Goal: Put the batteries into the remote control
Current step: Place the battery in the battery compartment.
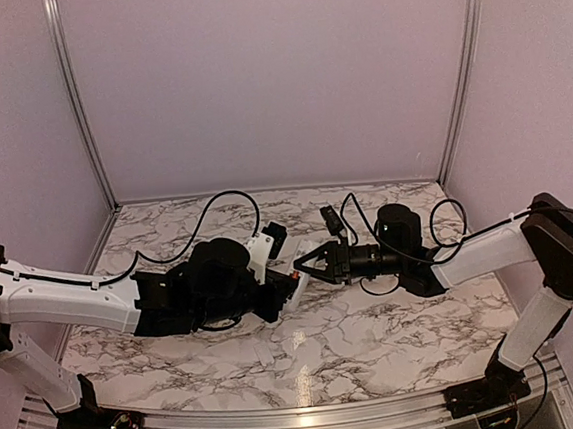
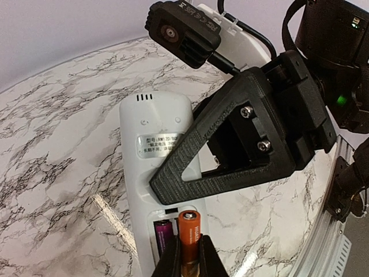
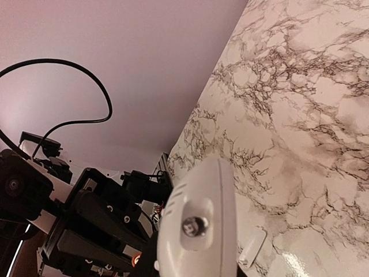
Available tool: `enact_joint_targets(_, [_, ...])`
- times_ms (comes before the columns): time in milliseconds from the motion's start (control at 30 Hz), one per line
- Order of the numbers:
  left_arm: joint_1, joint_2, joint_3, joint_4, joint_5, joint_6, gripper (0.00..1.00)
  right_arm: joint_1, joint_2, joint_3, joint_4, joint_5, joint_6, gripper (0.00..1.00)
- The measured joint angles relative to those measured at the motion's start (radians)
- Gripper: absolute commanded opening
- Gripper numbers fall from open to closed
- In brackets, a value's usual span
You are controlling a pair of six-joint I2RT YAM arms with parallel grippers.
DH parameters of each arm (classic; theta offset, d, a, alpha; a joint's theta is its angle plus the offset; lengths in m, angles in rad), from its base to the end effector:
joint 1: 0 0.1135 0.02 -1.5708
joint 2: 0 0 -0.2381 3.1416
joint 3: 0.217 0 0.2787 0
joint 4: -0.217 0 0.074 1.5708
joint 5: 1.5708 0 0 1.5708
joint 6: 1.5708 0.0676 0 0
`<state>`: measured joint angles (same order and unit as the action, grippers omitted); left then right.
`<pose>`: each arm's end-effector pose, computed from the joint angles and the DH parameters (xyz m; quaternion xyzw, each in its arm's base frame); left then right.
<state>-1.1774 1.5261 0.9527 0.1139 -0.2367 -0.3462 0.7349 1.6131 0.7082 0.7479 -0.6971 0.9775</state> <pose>0.1663 -0.3595 0.1922 0.2836 0.7969 -0.2890 0.4483 0.2452 0.2801 0.1548 -0.1337 0.7362 0.6313 0.2039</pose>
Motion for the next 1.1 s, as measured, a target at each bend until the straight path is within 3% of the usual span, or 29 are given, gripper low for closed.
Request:
enact_joint_targets(300, [-0.001, 0.003, 0.000, 0.017, -0.002, 0.001, 0.18, 0.000, 0.005, -0.001, 0.028, 0.000, 0.030, 0.00])
enact_joint_targets(667, [-0.009, 0.003, 0.000, 0.020, 0.000, 0.000, 0.28, 0.000, 0.005, -0.002, 0.038, 0.004, 0.040, 0.00])
enact_joint_targets(800, [-0.009, 0.003, 0.000, 0.020, -0.002, 0.002, 0.23, 0.000, 0.005, -0.002, 0.037, 0.005, 0.040, 0.00])
enact_joint_targets(1100, [-0.009, -0.006, 0.000, -0.003, -0.035, 0.014, 0.02, 0.000, 0.005, -0.002, 0.036, 0.003, 0.033, 0.00])
